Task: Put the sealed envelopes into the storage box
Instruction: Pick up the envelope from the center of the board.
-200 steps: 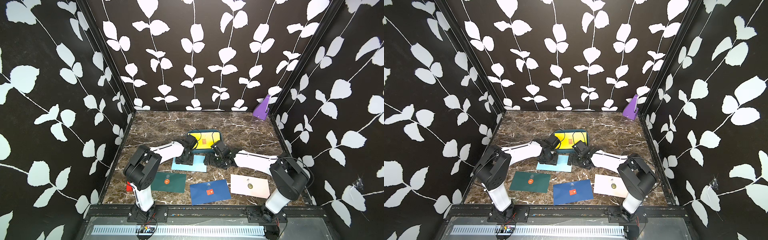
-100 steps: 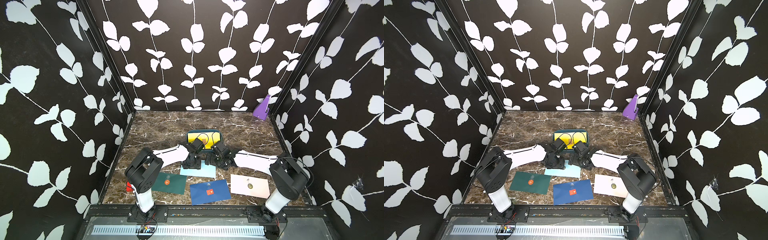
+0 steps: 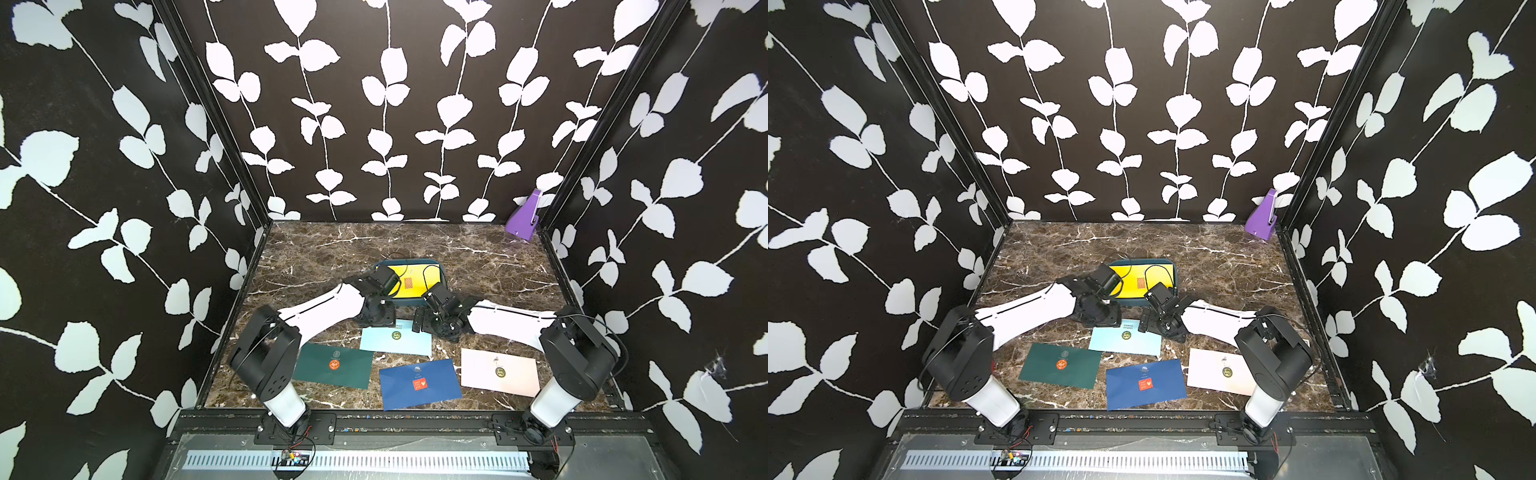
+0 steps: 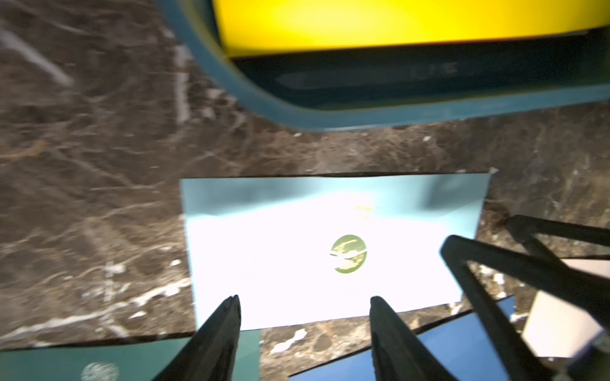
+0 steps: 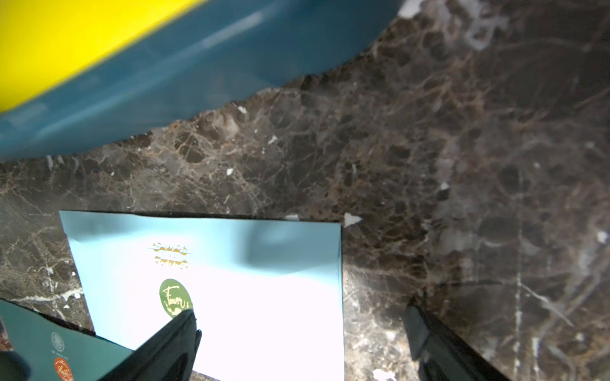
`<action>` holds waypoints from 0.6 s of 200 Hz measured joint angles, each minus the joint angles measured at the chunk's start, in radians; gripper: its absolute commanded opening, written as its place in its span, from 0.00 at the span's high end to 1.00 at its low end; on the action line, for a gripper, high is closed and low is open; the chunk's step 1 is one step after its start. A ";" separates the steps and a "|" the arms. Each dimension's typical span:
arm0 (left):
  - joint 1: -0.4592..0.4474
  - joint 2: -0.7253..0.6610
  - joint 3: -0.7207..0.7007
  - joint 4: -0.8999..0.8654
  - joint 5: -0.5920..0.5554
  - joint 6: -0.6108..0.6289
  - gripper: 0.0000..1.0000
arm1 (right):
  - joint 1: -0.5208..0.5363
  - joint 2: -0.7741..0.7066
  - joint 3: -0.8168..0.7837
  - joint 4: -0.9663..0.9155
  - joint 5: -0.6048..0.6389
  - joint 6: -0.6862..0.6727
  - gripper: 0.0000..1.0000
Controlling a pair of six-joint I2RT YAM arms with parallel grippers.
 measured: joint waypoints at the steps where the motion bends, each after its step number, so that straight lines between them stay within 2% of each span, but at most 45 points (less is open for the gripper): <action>1: 0.002 -0.002 -0.002 0.000 0.000 0.000 0.35 | 0.000 0.000 0.000 0.000 0.000 0.000 0.01; 33: 0.051 -0.026 -0.080 0.016 0.005 0.049 0.35 | 0.018 0.000 0.000 0.005 -0.006 0.024 0.01; 120: 0.052 0.040 -0.169 0.147 0.087 0.086 0.34 | 0.042 0.015 0.000 0.058 -0.025 0.074 0.01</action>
